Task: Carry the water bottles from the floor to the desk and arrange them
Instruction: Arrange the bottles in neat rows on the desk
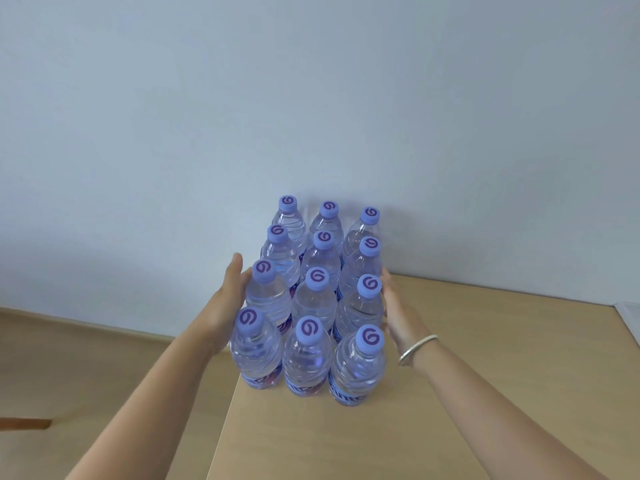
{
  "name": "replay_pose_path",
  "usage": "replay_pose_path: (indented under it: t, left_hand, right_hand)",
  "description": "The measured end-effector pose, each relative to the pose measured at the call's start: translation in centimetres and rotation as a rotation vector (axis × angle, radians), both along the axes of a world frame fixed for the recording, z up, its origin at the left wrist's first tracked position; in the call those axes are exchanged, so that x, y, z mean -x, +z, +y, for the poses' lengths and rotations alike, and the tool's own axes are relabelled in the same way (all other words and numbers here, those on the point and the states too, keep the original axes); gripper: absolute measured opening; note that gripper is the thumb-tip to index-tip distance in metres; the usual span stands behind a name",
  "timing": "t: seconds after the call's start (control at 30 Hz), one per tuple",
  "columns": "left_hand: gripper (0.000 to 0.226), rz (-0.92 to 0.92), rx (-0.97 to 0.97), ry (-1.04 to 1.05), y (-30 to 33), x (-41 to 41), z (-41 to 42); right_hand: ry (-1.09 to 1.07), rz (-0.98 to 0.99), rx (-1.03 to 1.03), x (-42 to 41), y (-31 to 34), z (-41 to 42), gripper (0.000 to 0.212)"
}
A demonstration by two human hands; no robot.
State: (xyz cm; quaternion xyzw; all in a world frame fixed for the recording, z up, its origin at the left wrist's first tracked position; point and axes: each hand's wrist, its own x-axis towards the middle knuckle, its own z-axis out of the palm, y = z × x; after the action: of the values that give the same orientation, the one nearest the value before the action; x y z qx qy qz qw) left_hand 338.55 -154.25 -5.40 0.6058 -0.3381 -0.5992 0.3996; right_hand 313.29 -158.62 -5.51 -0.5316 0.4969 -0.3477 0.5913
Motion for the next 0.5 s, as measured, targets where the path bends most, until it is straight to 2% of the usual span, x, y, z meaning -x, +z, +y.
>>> replay_pose_path:
  t: [0.1,0.17,0.2,0.27,0.33,0.43,0.5]
  left_hand:
    - [0.072,0.041,0.021,0.005,0.0,0.0,0.3]
    - [0.070,0.025,0.035,0.085,-0.6,-0.3,0.7]
    - [0.063,0.000,0.055,0.168,-1.3,-0.5,1.2]
    - [0.042,-0.091,0.140,0.302,-3.1,-1.1,3.4]
    - [0.055,-0.193,0.147,0.223,-5.2,-1.0,6.1]
    - [0.079,-0.149,0.115,0.009,-7.4,0.1,10.0]
    - [0.083,-0.139,0.139,-0.044,-8.1,1.1,10.9]
  right_hand:
    - [-0.019,0.008,-0.007,0.0,-0.2,0.1,0.051]
    - [-0.033,-0.030,-0.013,0.5,-0.1,0.6,0.037]
    - [-0.056,-0.042,-0.016,0.9,-0.3,1.0,0.032]
    - [-0.127,-0.007,-0.034,2.0,-1.4,2.3,0.046]
    - [-0.157,0.120,-0.082,3.1,-3.3,4.6,0.062]
    - [0.098,0.237,-0.093,3.8,-6.0,9.0,0.085]
    - [0.204,0.246,-0.071,3.2,-6.9,10.4,0.085]
